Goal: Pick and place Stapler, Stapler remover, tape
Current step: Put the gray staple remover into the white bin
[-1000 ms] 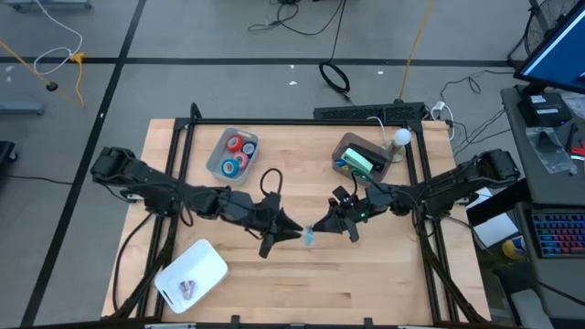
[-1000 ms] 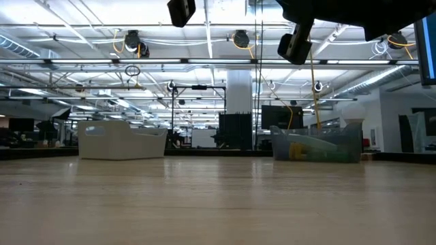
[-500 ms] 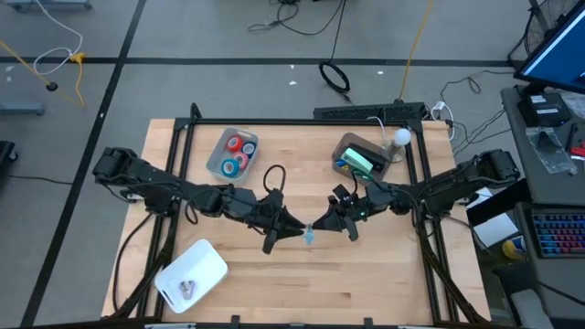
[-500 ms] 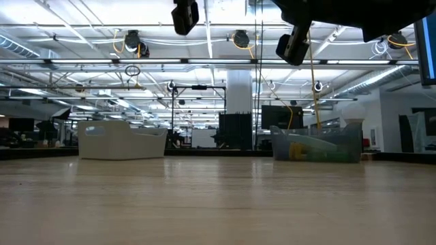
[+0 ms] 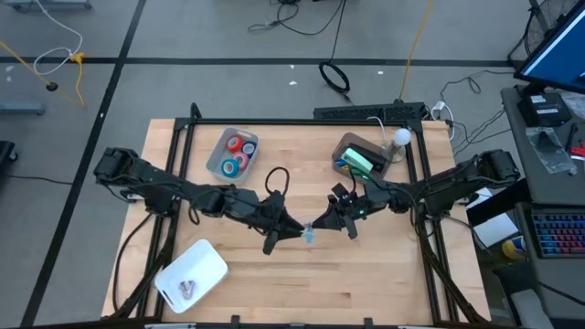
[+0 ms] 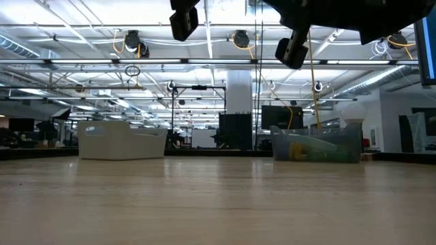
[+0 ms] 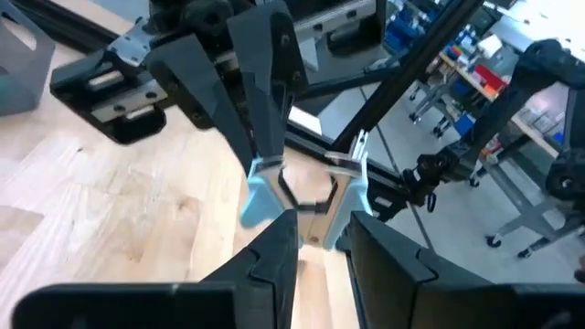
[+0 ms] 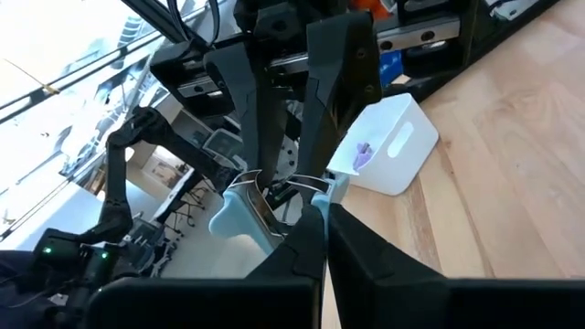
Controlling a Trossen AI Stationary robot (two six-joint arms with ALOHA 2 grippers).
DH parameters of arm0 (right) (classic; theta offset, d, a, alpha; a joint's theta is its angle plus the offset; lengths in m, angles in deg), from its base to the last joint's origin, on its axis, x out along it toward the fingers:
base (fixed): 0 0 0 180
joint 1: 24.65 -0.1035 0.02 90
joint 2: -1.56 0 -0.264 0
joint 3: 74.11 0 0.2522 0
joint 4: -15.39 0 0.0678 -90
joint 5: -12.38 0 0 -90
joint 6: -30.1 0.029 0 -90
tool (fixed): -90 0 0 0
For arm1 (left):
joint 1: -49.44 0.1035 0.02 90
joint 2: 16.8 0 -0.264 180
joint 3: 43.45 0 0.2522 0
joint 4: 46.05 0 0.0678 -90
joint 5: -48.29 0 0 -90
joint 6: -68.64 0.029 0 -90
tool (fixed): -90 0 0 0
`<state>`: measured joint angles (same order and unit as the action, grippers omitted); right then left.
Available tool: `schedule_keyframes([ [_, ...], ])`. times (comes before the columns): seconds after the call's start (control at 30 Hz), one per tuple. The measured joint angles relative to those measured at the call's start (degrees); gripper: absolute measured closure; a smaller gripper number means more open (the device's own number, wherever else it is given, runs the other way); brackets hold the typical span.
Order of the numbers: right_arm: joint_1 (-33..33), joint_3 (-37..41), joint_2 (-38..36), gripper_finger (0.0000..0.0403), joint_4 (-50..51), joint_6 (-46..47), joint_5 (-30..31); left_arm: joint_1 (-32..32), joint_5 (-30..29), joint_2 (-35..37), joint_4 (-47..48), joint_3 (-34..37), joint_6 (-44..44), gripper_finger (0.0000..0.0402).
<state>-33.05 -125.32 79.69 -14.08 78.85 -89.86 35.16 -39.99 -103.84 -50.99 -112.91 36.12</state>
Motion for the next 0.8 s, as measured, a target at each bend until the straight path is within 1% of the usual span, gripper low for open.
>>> schedule_keyframes([
  [0.07,0.1,0.0,0.0,0.0402,-0.1,0.4,-0.7,0.4,0.8,0.0,1.1,0.0,0.3,0.0298],
  [0.27,-0.4,0.0,0.0,0.0402,1.9,1.7,-3.9,2.0,6.0,0.0,1.3,0.0,-1.3,0.0298],
  [0.5,-0.7,0.0,0.0,0.0402,2.4,1.4,-4.4,2.0,6.1,0.0,0.6,0.0,-2.3,0.0298],
  [0.67,0.2,0.0,0.0,0.0402,2.4,0.8,-2.8,1.9,5.8,0.0,-2.0,0.0,-2.5,0.0298],
  [0.8,0.9,0.0,0.0,0.0402,1.4,0.0,-2.7,1.9,5.4,0.0,-2.6,-0.1,-2.5,0.0298],
])
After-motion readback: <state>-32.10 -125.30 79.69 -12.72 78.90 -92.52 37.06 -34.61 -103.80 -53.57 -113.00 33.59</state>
